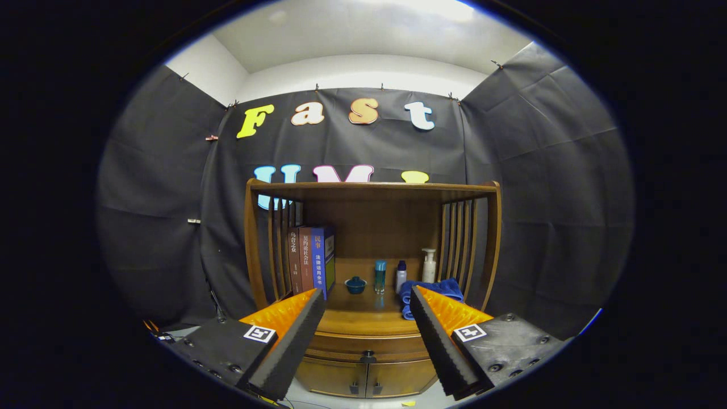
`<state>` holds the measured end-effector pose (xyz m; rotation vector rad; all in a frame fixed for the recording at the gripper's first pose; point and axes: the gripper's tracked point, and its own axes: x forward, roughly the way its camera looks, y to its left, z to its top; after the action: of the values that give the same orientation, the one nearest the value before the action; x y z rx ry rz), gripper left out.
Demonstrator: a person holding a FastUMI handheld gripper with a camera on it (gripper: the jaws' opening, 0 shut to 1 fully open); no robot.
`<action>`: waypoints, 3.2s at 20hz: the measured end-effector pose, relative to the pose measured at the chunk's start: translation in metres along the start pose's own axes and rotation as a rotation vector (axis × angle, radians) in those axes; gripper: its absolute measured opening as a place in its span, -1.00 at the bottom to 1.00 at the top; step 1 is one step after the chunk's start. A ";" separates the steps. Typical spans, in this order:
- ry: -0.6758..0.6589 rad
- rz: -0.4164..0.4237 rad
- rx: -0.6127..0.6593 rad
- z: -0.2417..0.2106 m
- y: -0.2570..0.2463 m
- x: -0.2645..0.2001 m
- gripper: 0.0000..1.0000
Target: Pull open the drawer, take out the items inside it, and place them on the countertop above the cabinet.
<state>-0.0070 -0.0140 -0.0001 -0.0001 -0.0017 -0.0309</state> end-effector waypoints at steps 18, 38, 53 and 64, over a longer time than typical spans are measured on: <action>0.210 -0.008 0.027 -0.144 -0.011 0.081 0.97; 0.522 -0.018 0.067 -0.336 -0.021 0.148 0.67; 0.563 0.009 0.035 -0.335 -0.021 0.127 -0.36; 0.640 0.010 0.031 -0.328 -0.021 0.037 -0.36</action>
<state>0.0296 -0.0365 -0.3279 0.0404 0.6382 -0.0196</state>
